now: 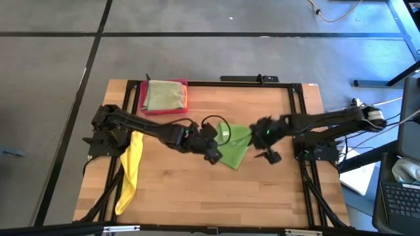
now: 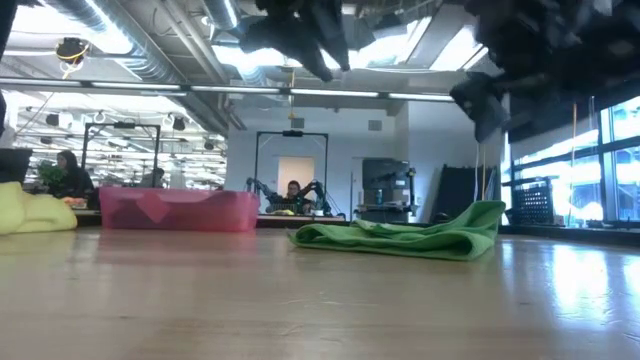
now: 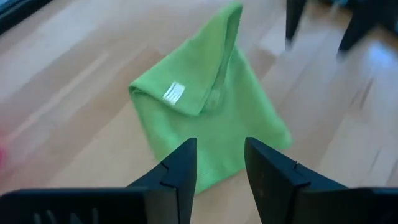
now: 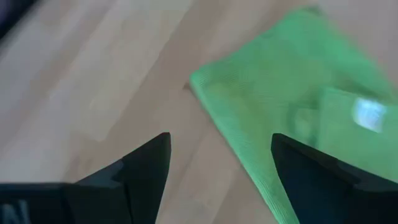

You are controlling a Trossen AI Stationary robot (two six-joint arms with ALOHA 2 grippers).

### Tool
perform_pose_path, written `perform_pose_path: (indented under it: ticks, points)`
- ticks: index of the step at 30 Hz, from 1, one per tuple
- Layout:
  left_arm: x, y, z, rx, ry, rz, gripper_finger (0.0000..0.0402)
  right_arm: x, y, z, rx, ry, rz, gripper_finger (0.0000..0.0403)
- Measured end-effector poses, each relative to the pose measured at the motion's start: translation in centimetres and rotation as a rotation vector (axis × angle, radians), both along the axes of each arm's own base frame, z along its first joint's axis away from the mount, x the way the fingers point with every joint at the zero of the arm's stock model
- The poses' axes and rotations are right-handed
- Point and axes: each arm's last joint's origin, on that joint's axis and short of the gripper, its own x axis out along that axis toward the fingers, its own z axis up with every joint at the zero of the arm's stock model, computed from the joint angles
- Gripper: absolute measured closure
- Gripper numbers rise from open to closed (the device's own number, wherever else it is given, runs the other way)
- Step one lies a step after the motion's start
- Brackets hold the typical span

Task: Fold microfiber towels
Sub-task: Fold the green microfiber towel

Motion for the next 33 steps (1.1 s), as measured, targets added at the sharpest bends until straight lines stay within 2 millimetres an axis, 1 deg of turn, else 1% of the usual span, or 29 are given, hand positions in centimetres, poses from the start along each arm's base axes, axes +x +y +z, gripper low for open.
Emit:
perform_pose_path:
  ticks: [4, 7, 9, 12, 14, 17, 20, 22, 26, 28, 33]
  points:
    - [0.3, -2.1, -0.6, 0.002, -0.117, 0.104, 0.0276, 0.9, 2.7, -2.7, -0.141, 0.003, 0.155, 0.0124]
    - [0.1, -3.4, -1.2, -0.019, -0.172, 0.2, 0.0276, 1.8, 4.5, -3.9, -0.165, -0.007, 0.231, 0.0124]
    - [-0.1, -4.2, -1.2, -0.027, -0.229, 0.269, 0.0276, 2.5, 5.7, -4.7, -0.185, -0.028, 0.258, 0.0124]
    - [-0.2, -5.0, -0.9, -0.039, -0.334, 0.355, 0.0276, 3.5, 6.9, -6.0, -0.246, -0.055, 0.24, 0.0124]
    - [-0.2, -5.5, -0.6, -0.053, -0.39, 0.382, 0.0276, 4.1, 7.2, -7.0, -0.305, -0.061, 0.21, 0.0124]
    - [-0.1, -6.2, -0.3, -0.077, -0.443, 0.383, 0.0276, 4.6, 7.2, -8.4, -0.376, -0.035, 0.168, 0.0125]
    - [0.0, -6.4, -0.2, -0.09, -0.466, 0.383, 0.0276, 4.7, 6.9, -9.4, -0.379, 0.016, 0.144, 0.013]
    - [0.0, -6.4, -0.2, -0.092, -0.471, 0.384, 0.0276, 4.9, 6.9, -9.6, -0.356, 0.018, 0.126, 0.0137]
    - [0.1, -6.4, -0.1, -0.097, -0.478, 0.384, 0.0276, 5.5, 7.2, -9.2, -0.329, -0.059, 0.113, 0.0159]
    - [0.1, -6.4, -0.1, -0.097, -0.478, 0.384, 0.0276, 5.6, 7.2, -9.1, -0.325, -0.07, 0.112, 0.0172]
    - [0.1, -6.3, -0.1, -0.053, -0.448, 0.349, 0.0276, 5.5, 7.4, -10.0, -0.288, -0.014, 0.143, 0.0201]
